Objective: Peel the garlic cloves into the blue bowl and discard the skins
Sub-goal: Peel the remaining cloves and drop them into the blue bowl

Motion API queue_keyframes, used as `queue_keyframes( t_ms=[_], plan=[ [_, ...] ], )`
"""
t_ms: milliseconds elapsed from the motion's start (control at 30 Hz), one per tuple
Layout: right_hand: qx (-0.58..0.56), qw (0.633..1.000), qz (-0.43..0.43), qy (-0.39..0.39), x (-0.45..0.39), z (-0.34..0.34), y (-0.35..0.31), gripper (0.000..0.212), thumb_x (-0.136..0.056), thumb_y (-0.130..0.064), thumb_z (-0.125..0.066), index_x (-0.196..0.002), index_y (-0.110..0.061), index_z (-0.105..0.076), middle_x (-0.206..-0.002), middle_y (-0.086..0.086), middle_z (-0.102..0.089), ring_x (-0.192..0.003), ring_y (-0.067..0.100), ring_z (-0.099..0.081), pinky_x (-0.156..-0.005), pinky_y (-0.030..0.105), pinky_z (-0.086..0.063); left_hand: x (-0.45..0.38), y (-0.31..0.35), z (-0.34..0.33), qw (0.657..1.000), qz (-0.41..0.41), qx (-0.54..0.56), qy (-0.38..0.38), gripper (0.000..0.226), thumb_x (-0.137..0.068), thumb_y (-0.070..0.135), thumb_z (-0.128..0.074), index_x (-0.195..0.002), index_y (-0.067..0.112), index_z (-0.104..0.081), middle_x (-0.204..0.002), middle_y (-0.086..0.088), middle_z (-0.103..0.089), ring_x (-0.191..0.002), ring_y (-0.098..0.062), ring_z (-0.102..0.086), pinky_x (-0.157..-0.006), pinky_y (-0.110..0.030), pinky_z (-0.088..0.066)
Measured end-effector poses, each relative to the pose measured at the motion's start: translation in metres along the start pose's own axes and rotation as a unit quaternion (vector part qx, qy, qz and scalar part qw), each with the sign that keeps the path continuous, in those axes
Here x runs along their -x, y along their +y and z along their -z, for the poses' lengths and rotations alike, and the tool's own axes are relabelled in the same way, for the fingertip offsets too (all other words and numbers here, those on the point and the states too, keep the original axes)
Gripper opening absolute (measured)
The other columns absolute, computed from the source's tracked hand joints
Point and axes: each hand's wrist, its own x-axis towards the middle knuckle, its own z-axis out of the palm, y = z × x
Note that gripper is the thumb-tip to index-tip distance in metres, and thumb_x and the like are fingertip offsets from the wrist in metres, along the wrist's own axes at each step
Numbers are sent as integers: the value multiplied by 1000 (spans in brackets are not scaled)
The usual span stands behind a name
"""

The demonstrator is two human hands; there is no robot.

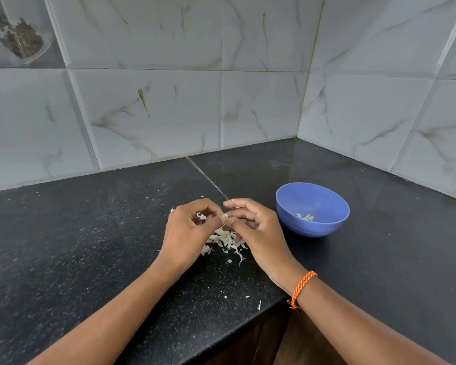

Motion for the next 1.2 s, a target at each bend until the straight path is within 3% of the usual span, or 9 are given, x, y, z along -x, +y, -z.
queue_keyframes(
  t_ms=[167, 333, 600, 733, 867, 1000, 1067, 1200],
  plan=[
    [23, 999, 20, 45, 0, 0, 4, 15, -98, -5, -74, -105, -17, -79, -91, 1, -79, -82, 22, -75, -62, 33, -60, 0, 0, 0, 1000, -6, -13, 5, 14, -95, 15, -78, -83, 23, -77, -83, 1, -74, -79, -34, -65, -76, -53, -53],
    [24, 997, 43, 67, -1, 1, 4, 21, -94, -8, -79, -109, -22, -75, -93, -2, -80, -88, 18, -76, -74, 33, -60, -2, -4, 1, 999, -3, -33, 25, 17, -97, 16, -74, -83, 23, -76, -83, 4, -75, -78, -28, -68, -78, -54, -57],
    [9, 995, 66, 76, 2, 1, 0, 16, -94, -3, -77, -105, -15, -72, -94, -1, -78, -87, 18, -74, -79, 32, -60, -1, -5, 0, 995, -5, -80, 55, 17, -94, 18, -73, -79, 26, -72, -76, 6, -70, -61, -10, -56, -62, -35, -49],
    [-31, 996, 51, 72, 3, 3, -1, 15, -95, -2, -76, -104, -13, -73, -93, 3, -78, -84, 12, -72, -72, 25, -55, -1, -4, 3, 993, 9, -87, 74, 18, -91, 16, -71, -76, 25, -69, -70, 8, -65, -57, -9, -51, -58, -34, -45],
    [-37, 996, 43, 68, 3, 3, -2, 17, -95, -2, -76, -107, -13, -74, -94, 3, -79, -83, 9, -70, -71, 22, -53, -2, -7, 5, 990, 11, -122, 70, 15, -86, 26, -80, -75, 31, -72, -78, 9, -69, -64, -11, -60, -64, -43, -55],
    [-26, 995, 39, 82, 2, 4, -1, 18, -94, -4, -77, -107, -16, -75, -92, 0, -79, -82, 8, -70, -71, 25, -55, -2, -9, 4, 989, 2, -136, 62, 21, -81, 25, -88, -80, 31, -68, -80, 9, -67, -51, -7, -51, -59, -38, -50],
    [-15, 995, 40, 91, 2, 5, 0, 19, -94, -4, -78, -107, -17, -75, -90, -2, -79, -81, 7, -70, -71, 26, -55, -2, -10, 4, 991, 3, -122, 52, 18, -86, 23, -87, -85, 36, -73, -86, 12, -70, -52, -7, -52, -59, -35, -50],
    [6, 994, 48, 100, 1, 3, 1, 18, -93, -4, -79, -105, -16, -75, -89, -2, -79, -80, 7, -70, -75, 24, -56, -2, -9, 3, 993, 9, -102, 52, 14, -99, 34, -76, -91, 43, -81, -102, 23, -76, -66, -16, -68, -68, -45, -59]
  ],
)
